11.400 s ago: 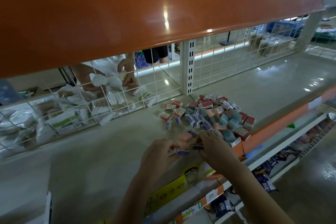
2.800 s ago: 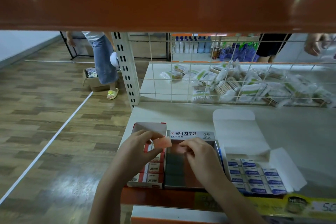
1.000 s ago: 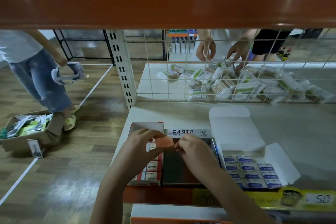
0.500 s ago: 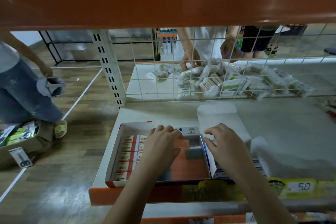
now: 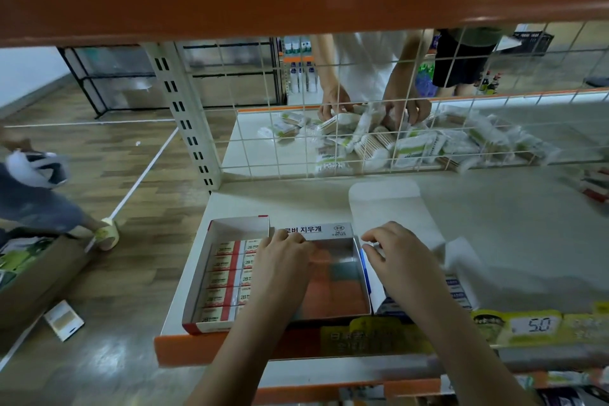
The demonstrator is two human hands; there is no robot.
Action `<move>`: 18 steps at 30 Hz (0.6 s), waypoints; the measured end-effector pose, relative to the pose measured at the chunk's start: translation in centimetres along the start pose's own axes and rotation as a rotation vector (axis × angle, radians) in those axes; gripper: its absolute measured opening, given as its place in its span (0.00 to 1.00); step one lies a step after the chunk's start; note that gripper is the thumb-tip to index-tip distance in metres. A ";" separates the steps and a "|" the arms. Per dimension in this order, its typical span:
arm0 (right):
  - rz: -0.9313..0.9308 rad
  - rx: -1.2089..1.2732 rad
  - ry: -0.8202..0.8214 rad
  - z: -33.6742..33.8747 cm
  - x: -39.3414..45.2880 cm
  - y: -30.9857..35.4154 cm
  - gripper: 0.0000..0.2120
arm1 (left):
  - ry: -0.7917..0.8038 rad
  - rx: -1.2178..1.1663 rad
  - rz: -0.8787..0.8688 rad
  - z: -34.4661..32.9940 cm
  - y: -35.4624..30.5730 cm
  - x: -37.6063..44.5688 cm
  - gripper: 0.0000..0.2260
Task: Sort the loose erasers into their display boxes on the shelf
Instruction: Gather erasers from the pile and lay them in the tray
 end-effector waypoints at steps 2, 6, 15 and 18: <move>0.003 0.006 -0.005 0.0 -0.1 -0.1 0.11 | 0.019 -0.007 0.000 -0.3 0.1 -0.1 0.16; 0.012 0.011 -0.012 -0.3 -0.2 -0.2 0.10 | 0.061 -0.051 -0.010 -0.7 0.5 0.0 0.15; 0.019 0.007 -0.001 -0.5 -0.2 -0.4 0.10 | 0.005 0.010 0.024 -0.3 0.2 0.3 0.14; 0.020 0.011 0.002 -0.5 -0.2 -0.4 0.10 | 0.014 0.031 0.012 -0.3 0.2 0.1 0.13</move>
Point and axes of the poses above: each hand's wrist, its own x-axis towards the middle knuckle, its own z-axis out of the back of the hand, y = z × x, the point moved 6 cm from there along x, towards the middle knuckle, and after that the axes turned 12 degrees about z, right-handed, at the moved point
